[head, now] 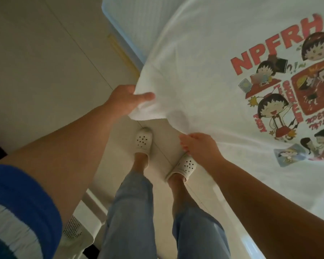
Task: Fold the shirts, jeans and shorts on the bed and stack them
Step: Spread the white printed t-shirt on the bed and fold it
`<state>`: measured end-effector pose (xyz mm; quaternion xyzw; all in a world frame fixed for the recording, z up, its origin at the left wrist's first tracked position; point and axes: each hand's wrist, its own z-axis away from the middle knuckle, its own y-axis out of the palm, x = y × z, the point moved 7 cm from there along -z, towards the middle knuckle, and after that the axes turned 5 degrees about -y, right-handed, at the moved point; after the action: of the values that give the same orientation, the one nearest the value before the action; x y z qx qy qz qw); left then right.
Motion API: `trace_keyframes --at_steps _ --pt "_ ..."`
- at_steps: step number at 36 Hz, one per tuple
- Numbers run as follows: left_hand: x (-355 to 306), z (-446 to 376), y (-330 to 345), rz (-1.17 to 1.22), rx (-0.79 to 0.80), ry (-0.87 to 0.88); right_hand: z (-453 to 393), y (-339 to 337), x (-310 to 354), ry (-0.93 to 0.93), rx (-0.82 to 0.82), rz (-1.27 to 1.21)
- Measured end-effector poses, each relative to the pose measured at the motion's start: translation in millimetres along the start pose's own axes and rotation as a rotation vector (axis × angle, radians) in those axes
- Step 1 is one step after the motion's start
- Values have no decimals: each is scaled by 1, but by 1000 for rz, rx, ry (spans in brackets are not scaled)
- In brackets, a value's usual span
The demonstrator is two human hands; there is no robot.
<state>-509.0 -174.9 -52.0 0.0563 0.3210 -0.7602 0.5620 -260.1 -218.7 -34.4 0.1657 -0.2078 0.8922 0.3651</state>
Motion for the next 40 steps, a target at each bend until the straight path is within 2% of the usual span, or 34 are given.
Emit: trace_keyframes --at_steps 2,5,7,9,11,14,16,18,25,30,33,36,40 --pt "12 -4 6 -87 82 8 -1 17 -12 128 53 -162" --pt "21 -11 0 -46 24 46 -5 34 -26 242 -41 -553" --pt "24 -11 -6 2 -1 68 -8 46 -30 260 -122 -851" --pt "24 -9 -9 43 -5 90 -11 59 -27 230 -160 -999" --pt "26 -6 -10 83 15 79 -13 68 -24 217 -196 -1060" --pt "34 1 -2 181 198 -10 -15 72 -21 247 -274 -1146" --pt "43 4 4 131 312 -55 -18 72 -18 241 -281 -1211" --pt "50 3 3 115 347 -83 -19 72 -13 245 -251 -1265" --pt "38 16 -6 282 324 -111 -1 67 -13 275 -265 -1146" --pt "6 39 -11 331 272 -88 25 52 3 266 -250 -1297" --pt "-29 57 -11 392 311 -53 45 34 16 270 -224 -1303" --pt "-76 70 -8 424 349 -8 61 6 25 288 -267 -1284" --pt "-146 66 9 415 314 55 66 -42 35 278 -333 -1443"
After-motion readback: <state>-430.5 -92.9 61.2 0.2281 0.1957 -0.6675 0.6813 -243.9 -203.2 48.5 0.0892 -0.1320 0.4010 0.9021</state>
